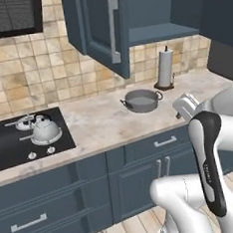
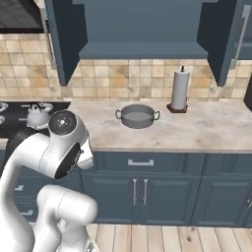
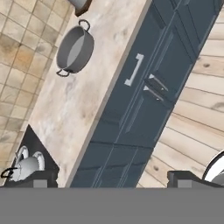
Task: Pick the kettle from the cabinet and place it on a stove burner. Then pick the pot from the counter and place it on another stove burner. Finally, turn both burners on.
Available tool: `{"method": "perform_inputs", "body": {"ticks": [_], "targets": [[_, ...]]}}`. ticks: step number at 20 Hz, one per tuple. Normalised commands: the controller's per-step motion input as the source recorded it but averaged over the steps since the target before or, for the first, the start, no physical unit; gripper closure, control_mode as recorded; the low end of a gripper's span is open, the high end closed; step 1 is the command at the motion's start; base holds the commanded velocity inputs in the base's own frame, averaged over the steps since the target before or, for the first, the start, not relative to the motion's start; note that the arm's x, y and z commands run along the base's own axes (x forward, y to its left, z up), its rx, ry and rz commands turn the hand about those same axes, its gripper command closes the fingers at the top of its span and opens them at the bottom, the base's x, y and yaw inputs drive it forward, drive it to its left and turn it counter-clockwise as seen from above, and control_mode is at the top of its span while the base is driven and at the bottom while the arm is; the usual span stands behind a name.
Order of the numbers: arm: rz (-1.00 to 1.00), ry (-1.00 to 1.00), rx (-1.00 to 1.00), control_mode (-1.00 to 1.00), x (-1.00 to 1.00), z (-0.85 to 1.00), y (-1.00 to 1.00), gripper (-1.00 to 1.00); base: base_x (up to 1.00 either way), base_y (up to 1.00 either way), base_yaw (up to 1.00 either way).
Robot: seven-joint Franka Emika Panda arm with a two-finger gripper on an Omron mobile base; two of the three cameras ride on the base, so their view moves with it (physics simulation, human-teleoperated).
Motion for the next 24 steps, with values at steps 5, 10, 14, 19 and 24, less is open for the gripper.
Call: {"method": "perform_inputs", "body": {"ticks": [5, 10, 14, 19, 24], "targets": [[0.0, 0.0, 0.0, 1.0, 0.0, 0.0, 0.0, -1.0, 0.71, -0.45, 0.06], [0.0, 0.0, 0.0, 1.0, 0.0, 0.0, 0.0, -1.0, 0.74, -0.4, 0.09], [0.0, 0.0, 0.0, 1.0, 0.0, 0.0, 0.0, -1.0, 0.65, -0.38, 0.1], [0.0, 0.0, 0.0, 1.0, 0.0, 0.0, 0.0, -1.0, 0.46, -0.28, 0.09], [0.0, 0.0, 0.0, 1.0, 0.0, 0.0, 0.0, -1.0, 0.49, -0.22, 0.1]]}}
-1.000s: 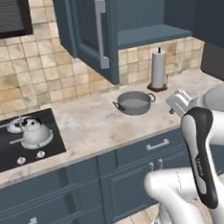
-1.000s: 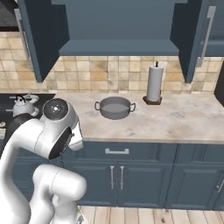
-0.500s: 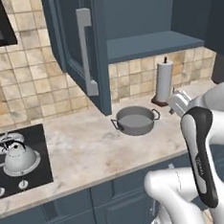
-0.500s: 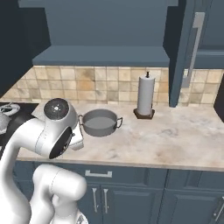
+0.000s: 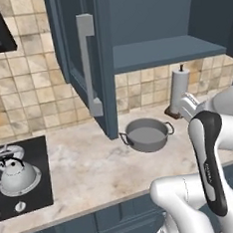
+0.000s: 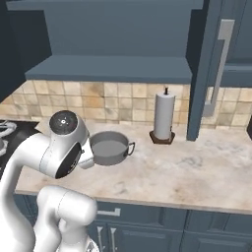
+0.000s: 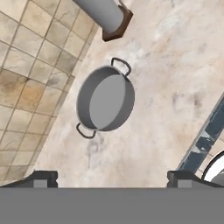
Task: Pick the kettle from the cabinet and place it on a stove burner. Then pick the pot from the counter and place it on another stove burner. Finally, turn both burners on.
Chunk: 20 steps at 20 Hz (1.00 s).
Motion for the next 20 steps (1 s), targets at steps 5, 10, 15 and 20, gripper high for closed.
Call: {"method": "perform_inputs", "body": {"ticks": [5, 10, 15, 20], "targets": [[0.0, 0.0, 0.0, 1.0, 0.0, 0.0, 0.0, -1.0, 0.57, -0.24, 0.12], [0.0, 0.0, 0.0, 1.0, 0.0, 0.0, 0.0, -1.0, 0.44, -0.28, 0.12], [0.01, 0.0, 0.0, -1.0, 0.02, 0.0, -0.03, -1.0, 0.27, -0.2, 0.08], [0.07, 0.01, 0.02, -1.0, 0.35, -0.11, -0.21, -1.0, 0.0, 0.0, 0.0]]}}
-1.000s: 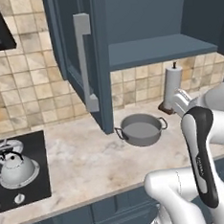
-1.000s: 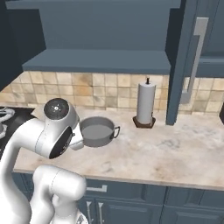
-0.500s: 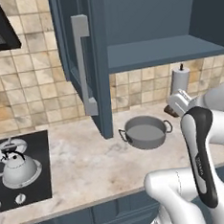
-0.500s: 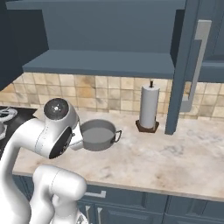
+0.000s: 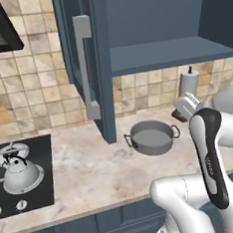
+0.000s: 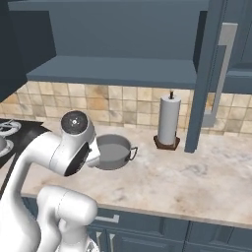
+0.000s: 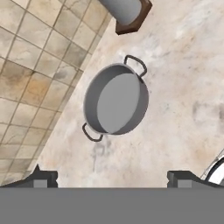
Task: Pick the kettle from the cabinet and place it on a stove burner. Then pick the pot from the counter and place it on another stove burner. Finally, turn both burners on.
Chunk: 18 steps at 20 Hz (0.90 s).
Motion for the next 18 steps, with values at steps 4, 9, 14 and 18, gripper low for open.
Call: {"method": "perform_inputs", "body": {"ticks": [4, 9, 14, 18], "targets": [[0.08, 0.0, 0.0, -1.0, 0.5, -0.23, -0.2, -1.0, 0.0, 0.0, 0.0], [0.07, 0.02, 0.0, -1.0, 0.38, -0.29, -0.12, -1.0, 0.0, 0.0, 0.0], [0.05, 0.08, 0.0, -1.0, 0.24, -0.37, -0.04, -1.0, 0.0, 0.0, 0.0], [0.01, 0.07, -0.01, -1.0, 0.13, -0.36, 0.0, -1.0, 0.0, 0.0, 0.0]]}}
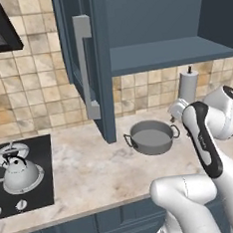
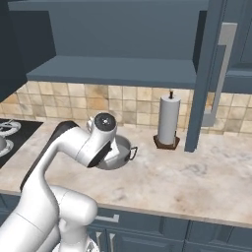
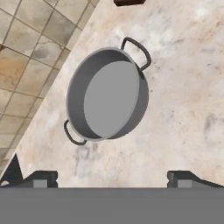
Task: Pick the kettle from the cabinet and place it on a stove burner. Then pick the pot from the counter and place it on another stove burner. Finally, turn both burners on.
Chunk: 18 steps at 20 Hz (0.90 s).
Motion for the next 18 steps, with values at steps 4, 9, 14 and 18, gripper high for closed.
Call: {"method": "perform_inputs", "body": {"ticks": [4, 9, 14, 18], "targets": [[0.0, 0.01, 0.0, -1.0, 0.04, -0.29, 0.0, -1.0, 0.0, 0.0, 0.0], [0.0, 0.0, -0.01, -1.0, 0.06, -0.15, 0.0, -1.0, 0.0, 0.0, 0.0], [0.0, 0.0, -0.05, -1.0, 0.24, -0.19, 0.0, -1.0, 0.0, 0.0, 0.0], [0.0, 0.01, -0.05, -1.0, 0.36, -0.2, 0.0, -1.0, 0.0, 0.0, 0.0]]}}
